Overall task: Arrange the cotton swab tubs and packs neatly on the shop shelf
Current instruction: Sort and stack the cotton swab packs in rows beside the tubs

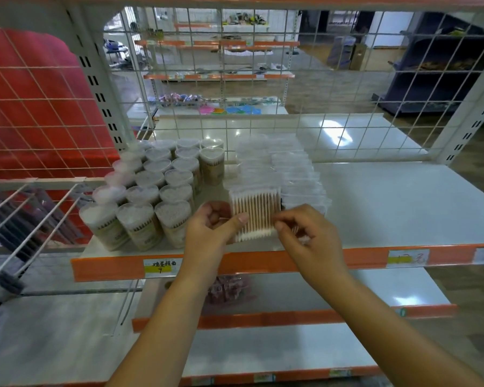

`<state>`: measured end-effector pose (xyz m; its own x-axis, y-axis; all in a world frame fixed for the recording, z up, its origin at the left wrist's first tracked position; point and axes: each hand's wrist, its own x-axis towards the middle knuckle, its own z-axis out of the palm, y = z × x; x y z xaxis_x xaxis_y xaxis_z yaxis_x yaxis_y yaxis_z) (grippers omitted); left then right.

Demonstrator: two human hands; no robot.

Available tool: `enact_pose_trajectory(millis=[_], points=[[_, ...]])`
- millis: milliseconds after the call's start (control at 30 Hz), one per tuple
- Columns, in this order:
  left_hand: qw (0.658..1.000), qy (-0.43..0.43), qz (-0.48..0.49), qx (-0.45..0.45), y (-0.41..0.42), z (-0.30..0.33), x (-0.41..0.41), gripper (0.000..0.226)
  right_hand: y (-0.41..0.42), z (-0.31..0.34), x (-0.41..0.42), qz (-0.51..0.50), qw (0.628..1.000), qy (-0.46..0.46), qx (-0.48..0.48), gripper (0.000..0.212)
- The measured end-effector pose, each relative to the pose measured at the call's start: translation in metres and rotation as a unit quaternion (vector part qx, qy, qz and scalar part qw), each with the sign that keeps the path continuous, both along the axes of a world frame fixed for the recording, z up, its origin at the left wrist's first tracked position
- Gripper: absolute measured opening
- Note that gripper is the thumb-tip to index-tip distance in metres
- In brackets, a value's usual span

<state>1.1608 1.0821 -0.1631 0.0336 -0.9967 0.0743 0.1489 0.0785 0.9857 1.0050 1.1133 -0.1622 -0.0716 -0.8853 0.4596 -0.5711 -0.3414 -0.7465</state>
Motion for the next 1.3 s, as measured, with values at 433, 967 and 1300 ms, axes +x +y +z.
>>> enact_pose_trajectory(millis=[433,967,1300], points=[[0.980,-0.081,0.074,-0.164,0.017,0.031,-0.020,0.026,-0.005,0.044,0.022,-0.028,0.992,0.116,-0.047,0.050],[0.944,-0.175,0.026,-0.277,0.018,0.023,-0.012,0.028,-0.007,0.060,0.013,0.018,0.999,0.023,0.018,0.022],[0.994,-0.026,-0.007,-0.102,0.001,0.018,0.005,0.025,-0.014,0.045,-0.002,0.063,0.981,-0.115,0.139,0.032]])
